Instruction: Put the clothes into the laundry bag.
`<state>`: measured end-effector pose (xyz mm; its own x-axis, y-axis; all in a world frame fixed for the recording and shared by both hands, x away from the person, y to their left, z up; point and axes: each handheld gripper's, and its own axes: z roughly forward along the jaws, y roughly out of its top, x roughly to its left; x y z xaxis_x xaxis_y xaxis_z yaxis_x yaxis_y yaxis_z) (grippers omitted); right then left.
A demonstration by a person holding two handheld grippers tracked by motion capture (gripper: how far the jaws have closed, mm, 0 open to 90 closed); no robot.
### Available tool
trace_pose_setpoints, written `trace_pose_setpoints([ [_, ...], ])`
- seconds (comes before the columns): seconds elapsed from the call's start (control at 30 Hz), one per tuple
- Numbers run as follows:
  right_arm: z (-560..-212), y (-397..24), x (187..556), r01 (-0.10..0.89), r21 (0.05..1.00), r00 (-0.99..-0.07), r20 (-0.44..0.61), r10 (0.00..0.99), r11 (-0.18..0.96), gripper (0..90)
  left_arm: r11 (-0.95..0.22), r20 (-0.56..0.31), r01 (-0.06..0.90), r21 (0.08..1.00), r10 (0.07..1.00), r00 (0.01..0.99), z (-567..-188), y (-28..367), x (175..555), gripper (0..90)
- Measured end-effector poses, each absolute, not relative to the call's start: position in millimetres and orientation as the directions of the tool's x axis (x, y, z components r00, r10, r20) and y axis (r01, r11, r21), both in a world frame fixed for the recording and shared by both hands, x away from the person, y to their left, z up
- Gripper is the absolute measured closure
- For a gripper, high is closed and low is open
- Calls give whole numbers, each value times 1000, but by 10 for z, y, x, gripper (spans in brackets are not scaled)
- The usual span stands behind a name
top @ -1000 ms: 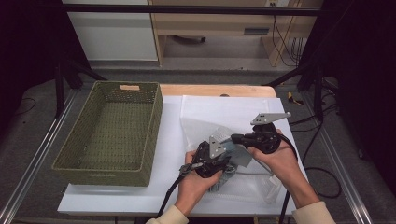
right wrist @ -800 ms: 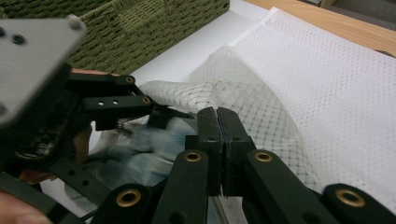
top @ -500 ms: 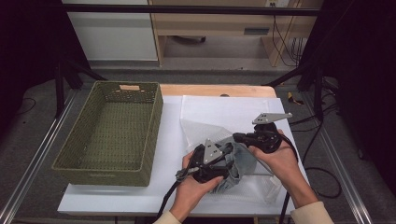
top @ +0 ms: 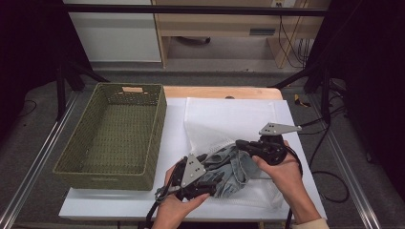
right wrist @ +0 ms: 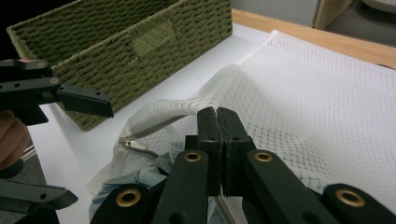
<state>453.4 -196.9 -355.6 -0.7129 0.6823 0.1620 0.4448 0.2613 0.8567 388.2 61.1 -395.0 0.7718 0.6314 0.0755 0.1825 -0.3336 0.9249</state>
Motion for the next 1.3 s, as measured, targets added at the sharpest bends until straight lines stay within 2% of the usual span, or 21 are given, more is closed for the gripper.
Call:
trace_pose_setpoints([
  [0.43, -3726, -1961, 4329, 427, 882, -709, 190, 679, 199, 893, -341, 70, 198, 919, 636, 769, -4010, 830, 3788, 278],
  [0.6, -3796, -1990, 4285, 437, 876, -703, 190, 685, 206, 893, -335, 61, 216, 917, 653, 755, -4068, 906, 3795, 317],
  [0.7, -3828, -1981, 4269, 438, 872, -704, 180, 687, 220, 893, -344, 59, 224, 912, 650, 758, -4096, 903, 3797, 321],
  [0.8, -3864, -1945, 4227, 443, 868, -706, 184, 684, 223, 893, -347, 70, 211, 914, 646, 760, -4110, 883, 3755, 372],
  [1.07, -3946, -1944, 4164, 450, 861, -706, 180, 685, 238, 893, -371, 60, 221, 902, 614, 787, -4198, 812, 3682, 426],
  [1.3, -3990, -1941, 4150, 457, 855, -710, 186, 679, 243, 893, -385, 67, 216, 897, 601, 796, -4252, 742, 3660, 440],
])
